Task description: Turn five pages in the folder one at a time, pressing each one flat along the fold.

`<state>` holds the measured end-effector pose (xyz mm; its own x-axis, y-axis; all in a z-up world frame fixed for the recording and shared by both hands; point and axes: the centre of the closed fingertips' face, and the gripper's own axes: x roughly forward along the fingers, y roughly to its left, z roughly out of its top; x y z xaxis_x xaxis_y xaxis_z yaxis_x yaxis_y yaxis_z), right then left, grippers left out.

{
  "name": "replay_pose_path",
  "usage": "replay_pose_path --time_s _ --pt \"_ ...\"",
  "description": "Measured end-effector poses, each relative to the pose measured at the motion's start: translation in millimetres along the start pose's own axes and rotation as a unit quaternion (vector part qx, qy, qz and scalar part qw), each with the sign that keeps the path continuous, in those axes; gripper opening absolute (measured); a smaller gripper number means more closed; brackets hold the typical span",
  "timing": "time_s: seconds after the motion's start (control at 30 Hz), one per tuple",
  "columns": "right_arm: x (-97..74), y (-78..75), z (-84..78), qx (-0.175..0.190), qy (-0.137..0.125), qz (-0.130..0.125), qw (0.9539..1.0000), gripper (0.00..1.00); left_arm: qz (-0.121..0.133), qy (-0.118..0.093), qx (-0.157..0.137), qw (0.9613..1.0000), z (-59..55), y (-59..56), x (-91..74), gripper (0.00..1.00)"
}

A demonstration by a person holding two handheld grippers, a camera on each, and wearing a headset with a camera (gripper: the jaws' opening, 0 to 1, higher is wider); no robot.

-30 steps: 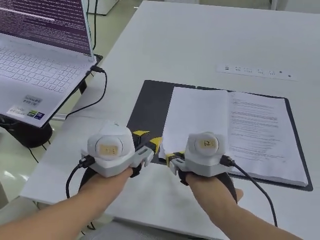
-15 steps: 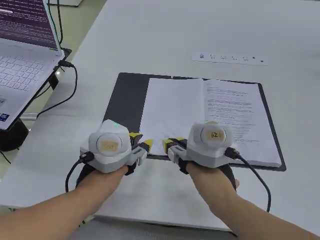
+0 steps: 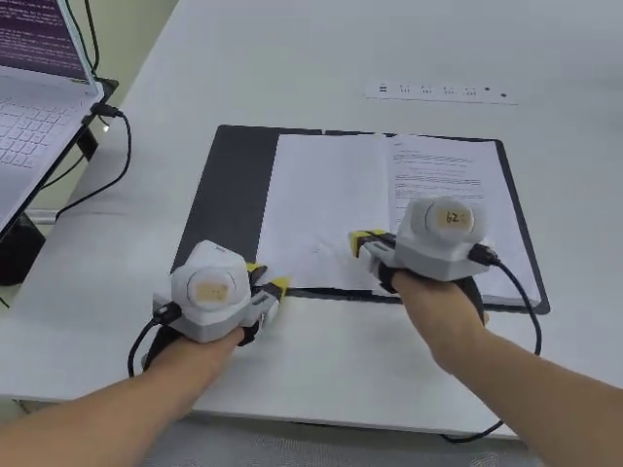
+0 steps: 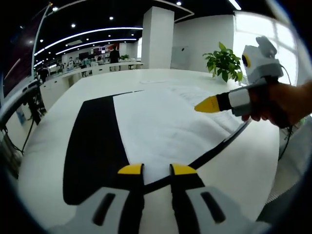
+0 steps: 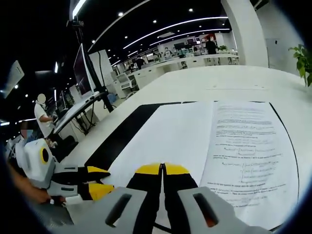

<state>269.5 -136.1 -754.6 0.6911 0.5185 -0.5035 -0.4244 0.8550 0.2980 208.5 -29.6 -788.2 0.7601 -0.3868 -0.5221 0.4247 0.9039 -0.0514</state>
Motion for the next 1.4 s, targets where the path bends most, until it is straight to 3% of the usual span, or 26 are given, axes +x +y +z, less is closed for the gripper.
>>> replay_pose_path --time_s 0.43,0.87,1.4 --pt "20.6 -42.4 21.5 0.014 -0.006 -0.022 0.9996 0.00 0.009 -0.012 -0.004 0.9999 1.3 1.4 -0.2 0.20" --pt "45.6 -57.7 36.1 0.013 -0.002 -0.031 0.9994 0.00 0.007 -0.015 0.000 0.9999 -0.3 3.0 2.1 0.20" --pt "66.9 -76.3 56.4 0.005 -0.020 -0.042 0.9989 0.00 0.012 -0.026 -0.012 0.9995 -0.4 6.7 2.2 0.16"
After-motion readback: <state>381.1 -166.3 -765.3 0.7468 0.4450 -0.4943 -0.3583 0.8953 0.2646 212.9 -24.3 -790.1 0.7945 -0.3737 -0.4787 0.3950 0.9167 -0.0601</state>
